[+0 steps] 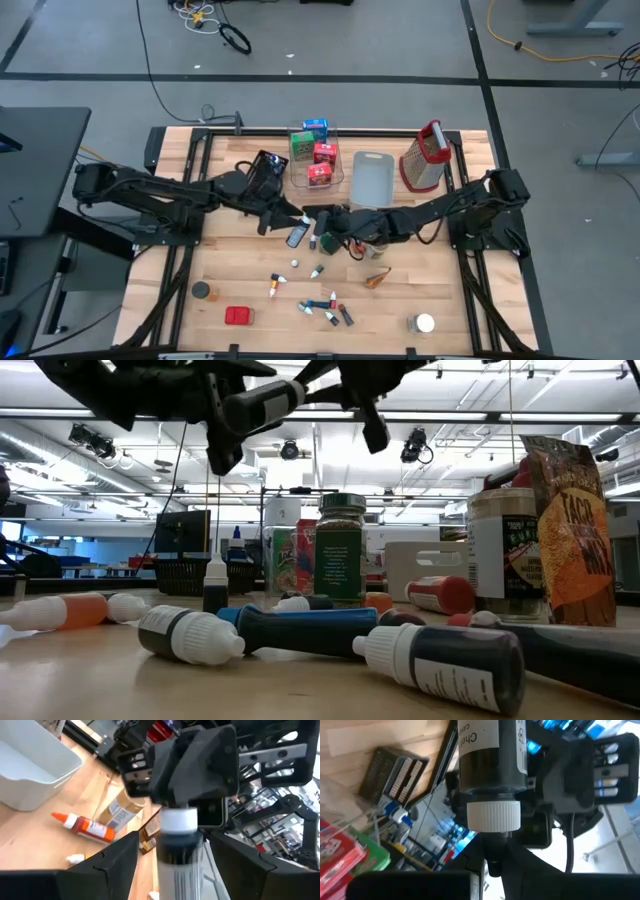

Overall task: Pick & Place Kitchen Items
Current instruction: Put the large black food coloring bottle into the black bin

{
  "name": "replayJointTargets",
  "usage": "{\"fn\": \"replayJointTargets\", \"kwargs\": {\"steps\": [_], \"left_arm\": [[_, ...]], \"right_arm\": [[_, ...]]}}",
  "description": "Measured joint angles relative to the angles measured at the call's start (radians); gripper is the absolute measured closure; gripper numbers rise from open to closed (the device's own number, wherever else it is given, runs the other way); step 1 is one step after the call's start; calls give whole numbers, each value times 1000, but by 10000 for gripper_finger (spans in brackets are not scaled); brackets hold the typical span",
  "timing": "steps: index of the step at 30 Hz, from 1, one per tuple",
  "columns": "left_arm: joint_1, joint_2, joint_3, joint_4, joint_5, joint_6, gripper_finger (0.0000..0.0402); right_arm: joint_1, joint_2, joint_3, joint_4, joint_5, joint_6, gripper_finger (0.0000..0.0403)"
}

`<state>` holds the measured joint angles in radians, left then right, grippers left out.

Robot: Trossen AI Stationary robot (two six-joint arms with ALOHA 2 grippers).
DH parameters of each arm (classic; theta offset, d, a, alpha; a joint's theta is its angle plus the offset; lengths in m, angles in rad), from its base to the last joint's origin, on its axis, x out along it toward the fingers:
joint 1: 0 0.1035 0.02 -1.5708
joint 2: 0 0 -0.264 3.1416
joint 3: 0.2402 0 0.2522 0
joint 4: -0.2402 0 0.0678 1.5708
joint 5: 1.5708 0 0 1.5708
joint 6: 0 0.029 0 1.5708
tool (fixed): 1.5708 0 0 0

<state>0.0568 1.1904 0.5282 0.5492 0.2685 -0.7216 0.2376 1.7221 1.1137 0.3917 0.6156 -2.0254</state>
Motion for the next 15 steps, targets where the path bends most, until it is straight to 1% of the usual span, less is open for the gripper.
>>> {"fn": "replayJointTargets", "kwargs": {"steps": [1, 5, 10, 13, 15], "left_arm": [[1, 11, 0, 13, 3, -1, 146], [1, 41, 0, 43, 21, -7, 146], [1, 41, 0, 43, 23, 20, 146], [1, 41, 0, 47, 45, 30, 147], [1, 41, 0, 43, 49, 31, 152]], "right_arm": [[-3, 5, 0, 7, -15, -2, 363], [-11, 16, 0, 27, -23, -37, 363], [-25, 16, 0, 26, -32, -45, 363], [-33, 16, 0, 38, -35, -59, 361], [-40, 16, 0, 38, -57, -63, 360]]}}
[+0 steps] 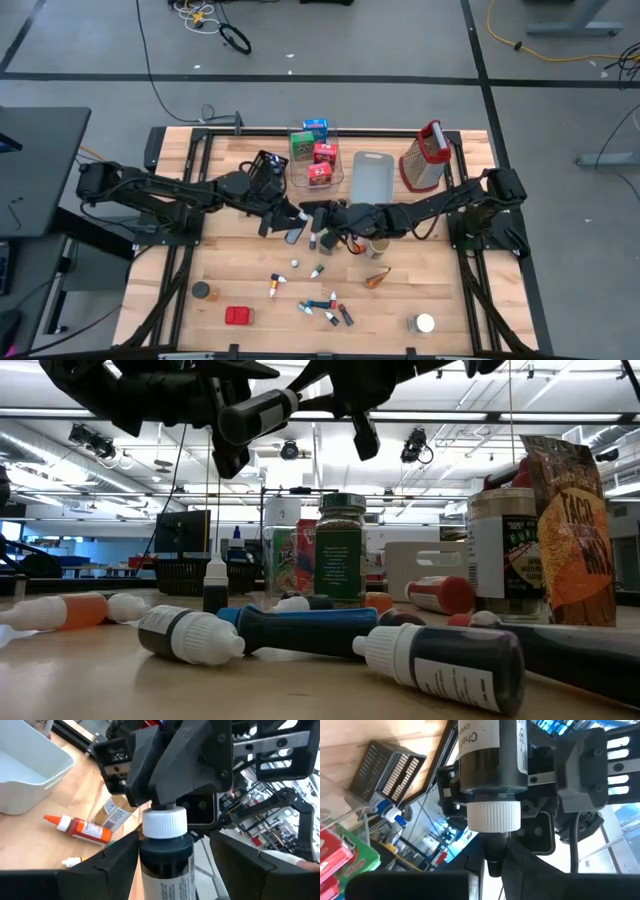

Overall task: Pick & Place Kitchen Items
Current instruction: Put the large black food coloring bottle into the black bin

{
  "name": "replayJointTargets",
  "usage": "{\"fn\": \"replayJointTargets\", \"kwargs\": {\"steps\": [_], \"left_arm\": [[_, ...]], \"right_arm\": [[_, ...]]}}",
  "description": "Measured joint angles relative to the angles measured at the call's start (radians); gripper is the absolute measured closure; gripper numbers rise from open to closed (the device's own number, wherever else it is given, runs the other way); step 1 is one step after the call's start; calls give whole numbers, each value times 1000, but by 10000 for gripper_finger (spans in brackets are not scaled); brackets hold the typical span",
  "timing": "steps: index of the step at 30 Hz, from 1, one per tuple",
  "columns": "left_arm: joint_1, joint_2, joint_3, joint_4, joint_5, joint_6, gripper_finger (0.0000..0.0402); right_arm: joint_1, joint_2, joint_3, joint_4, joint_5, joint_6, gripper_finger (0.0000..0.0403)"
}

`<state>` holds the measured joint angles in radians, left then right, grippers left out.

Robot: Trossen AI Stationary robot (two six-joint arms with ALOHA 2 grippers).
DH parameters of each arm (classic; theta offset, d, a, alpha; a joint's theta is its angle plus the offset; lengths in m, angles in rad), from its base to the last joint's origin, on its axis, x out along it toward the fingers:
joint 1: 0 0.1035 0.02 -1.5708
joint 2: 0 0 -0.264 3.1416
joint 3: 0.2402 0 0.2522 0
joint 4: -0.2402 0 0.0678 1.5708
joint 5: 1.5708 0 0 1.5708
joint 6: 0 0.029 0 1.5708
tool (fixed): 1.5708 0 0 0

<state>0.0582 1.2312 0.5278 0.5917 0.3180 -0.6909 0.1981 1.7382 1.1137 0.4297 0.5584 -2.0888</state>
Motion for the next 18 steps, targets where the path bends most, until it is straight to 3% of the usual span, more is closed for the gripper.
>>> {"fn": "replayJointTargets", "kwargs": {"steps": [13, 18], "left_arm": [[0, 0, 0, -4, -6, 31, 225], [0, 0, 0, -4, -6, 33, 235]], "right_arm": [[-21, 0, 0, 5, -39, 1, 357], [-21, 0, 0, 5, -41, 12, 357]]}}
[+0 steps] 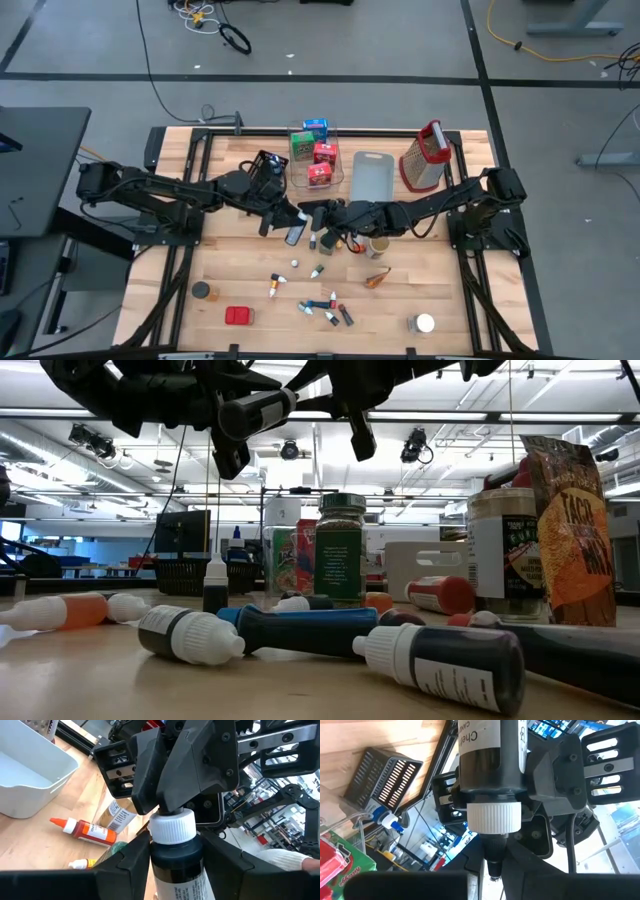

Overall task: Pick & Place Kitchen Items
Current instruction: Put the large black food coloring bottle into the black bin

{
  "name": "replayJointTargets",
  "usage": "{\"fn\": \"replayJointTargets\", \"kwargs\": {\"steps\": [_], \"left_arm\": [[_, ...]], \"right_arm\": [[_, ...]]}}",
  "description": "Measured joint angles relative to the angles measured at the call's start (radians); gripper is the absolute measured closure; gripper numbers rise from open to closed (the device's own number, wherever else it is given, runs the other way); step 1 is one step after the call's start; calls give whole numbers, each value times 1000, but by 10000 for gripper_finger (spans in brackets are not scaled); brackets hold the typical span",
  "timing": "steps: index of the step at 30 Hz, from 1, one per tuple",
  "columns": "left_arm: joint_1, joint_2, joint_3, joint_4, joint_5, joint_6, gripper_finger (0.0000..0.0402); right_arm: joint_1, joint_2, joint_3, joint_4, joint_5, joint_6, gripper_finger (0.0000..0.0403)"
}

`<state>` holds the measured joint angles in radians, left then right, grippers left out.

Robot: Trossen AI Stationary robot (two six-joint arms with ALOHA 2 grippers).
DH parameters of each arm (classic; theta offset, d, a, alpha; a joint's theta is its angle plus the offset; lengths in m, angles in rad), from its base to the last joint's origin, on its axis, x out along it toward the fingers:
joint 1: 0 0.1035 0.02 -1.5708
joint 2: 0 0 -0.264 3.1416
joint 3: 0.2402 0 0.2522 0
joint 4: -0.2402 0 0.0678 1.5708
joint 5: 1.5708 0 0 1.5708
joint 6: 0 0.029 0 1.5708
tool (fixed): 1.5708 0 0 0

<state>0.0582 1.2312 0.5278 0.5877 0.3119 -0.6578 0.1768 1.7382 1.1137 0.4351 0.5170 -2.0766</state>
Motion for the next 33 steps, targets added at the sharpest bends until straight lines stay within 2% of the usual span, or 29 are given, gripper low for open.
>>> {"fn": "replayJointTargets", "kwargs": {"steps": [4, 12, 21, 24, 28, 31, 33], "left_arm": [[0, 0, 0, 1, -1, 2, 228], [0, 0, 0, 3, 0, 23, 232], [-1, 0, 0, 3, 5, 50, 227], [0, 0, 0, 2, 2, 50, 230], [0, 0, 0, 2, 2, 64, 232], [0, 0, 0, 2, -1, 89, 229], [0, 0, 0, 4, -5, 101, 228]], "right_arm": [[0, 0, 0, 0, 10, 30, 357], [3, 0, 0, -4, 20, 347, 344], [27, 0, 0, 1, 34, 650, 290], [27, 0, 0, 1, 83, 692, 264], [29, 0, 0, 0, 233, 781, 233], [34, 0, 0, -2, 321, 941, 218], [42, 0, 0, -9, 321, 1090, 213]]}}
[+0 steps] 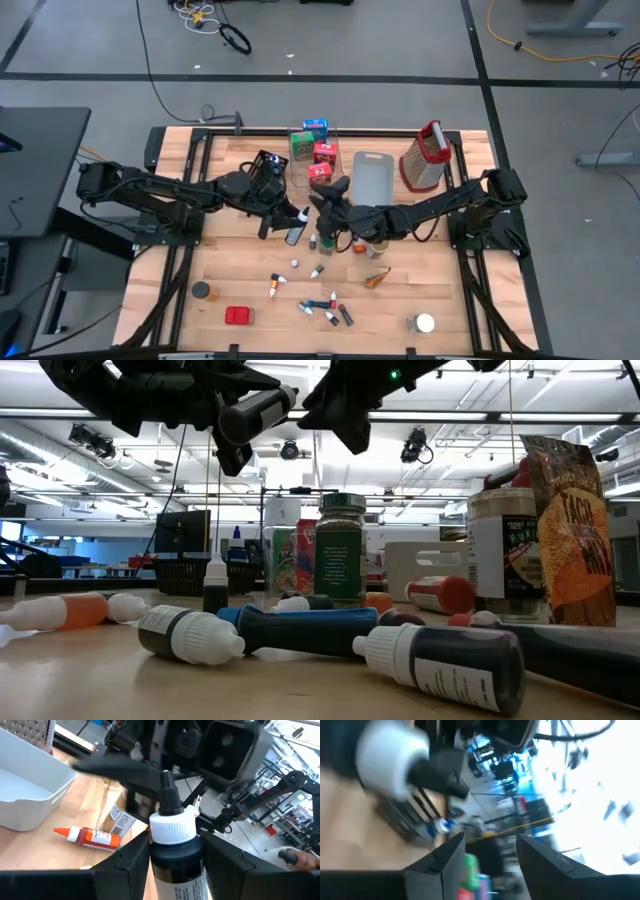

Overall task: Pick & Place Kitchen Items
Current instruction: Put the large black food coloring bottle into the black bin

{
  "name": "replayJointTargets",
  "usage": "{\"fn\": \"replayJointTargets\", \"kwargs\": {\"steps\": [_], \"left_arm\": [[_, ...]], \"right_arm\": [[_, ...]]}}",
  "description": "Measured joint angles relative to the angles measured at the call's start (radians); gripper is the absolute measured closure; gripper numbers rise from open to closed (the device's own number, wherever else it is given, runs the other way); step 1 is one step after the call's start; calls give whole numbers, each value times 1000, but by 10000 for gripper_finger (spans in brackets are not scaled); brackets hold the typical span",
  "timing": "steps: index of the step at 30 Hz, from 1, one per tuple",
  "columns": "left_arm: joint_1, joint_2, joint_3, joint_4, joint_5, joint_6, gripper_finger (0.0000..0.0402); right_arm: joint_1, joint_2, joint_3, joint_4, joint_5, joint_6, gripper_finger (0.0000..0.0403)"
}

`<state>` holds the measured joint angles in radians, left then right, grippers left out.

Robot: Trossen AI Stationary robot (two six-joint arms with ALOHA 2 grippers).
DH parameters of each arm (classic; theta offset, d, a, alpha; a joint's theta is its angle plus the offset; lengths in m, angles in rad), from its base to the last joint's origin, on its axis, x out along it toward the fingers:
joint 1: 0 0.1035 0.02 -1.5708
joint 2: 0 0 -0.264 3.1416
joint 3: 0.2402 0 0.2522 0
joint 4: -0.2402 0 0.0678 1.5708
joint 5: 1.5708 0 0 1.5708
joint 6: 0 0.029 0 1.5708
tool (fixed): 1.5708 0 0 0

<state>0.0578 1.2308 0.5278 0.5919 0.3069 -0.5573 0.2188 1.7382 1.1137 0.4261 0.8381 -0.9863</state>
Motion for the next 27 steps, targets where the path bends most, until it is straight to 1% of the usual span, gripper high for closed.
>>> {"fn": "replayJointTargets", "kwargs": {"steps": [4, 5, 6, 9, 10, 11, 13, 15, 17, 19, 20, 22, 23, 25, 27], "left_arm": [[0, 0, 0, 2, 0, 43, 232], [0, 0, 0, 2, 0, 53, 234], [0, 0, 0, 4, 0, 69, 234], [-1, -9, 0, 2, 21, 93, 233], [-3, -18, 0, 2, 33, 103, 232], [-4, -28, 0, 4, 43, 118, 232], [-1, -62, 0, 9, 30, 149, 232], [4, -107, 0, 12, 12, 168, 234], [1, -156, 0, 1, 10, 206, 235], [-2, -210, 0, -12, 6, 269, 234], [-2, -237, 0, -24, -6, 310, 232], [1, -292, 1, -80, -61, 411, 229], [1, -312, 1, -108, -109, 452, 228], [-1, -351, 2, -199, -258, 517, 228], [-3, -367, 1, -276, -461, 536, 229]], "right_arm": [[13, 0, 0, -43, -36, 239, 211], [13, -3, 0, -60, -58, 310, 211], [12, -8, 0, -81, -97, 390, 211], [9, -34, 0, -137, -288, 610, 211], [8, -44, 0, -147, -344, 649, 211], [11, -56, 0, -163, -372, 669, 211], [19, -87, 1, -221, -383, 691, 211], [24, -125, 1, -304, -350, 718, 211], [19, -174, 1, -386, -353, 773, 211], [15, -225, -3, -460, -400, 840, 211], [16, -246, -13, -474, -440, 866, 211], [20, -286, -53, -462, -537, 901, 211], [22, -304, -80, -448, -585, 911, 211], [18, -331, -148, -352, -660, 925, 211], [16, -351, -231, -239, -693, 897, 211]]}}
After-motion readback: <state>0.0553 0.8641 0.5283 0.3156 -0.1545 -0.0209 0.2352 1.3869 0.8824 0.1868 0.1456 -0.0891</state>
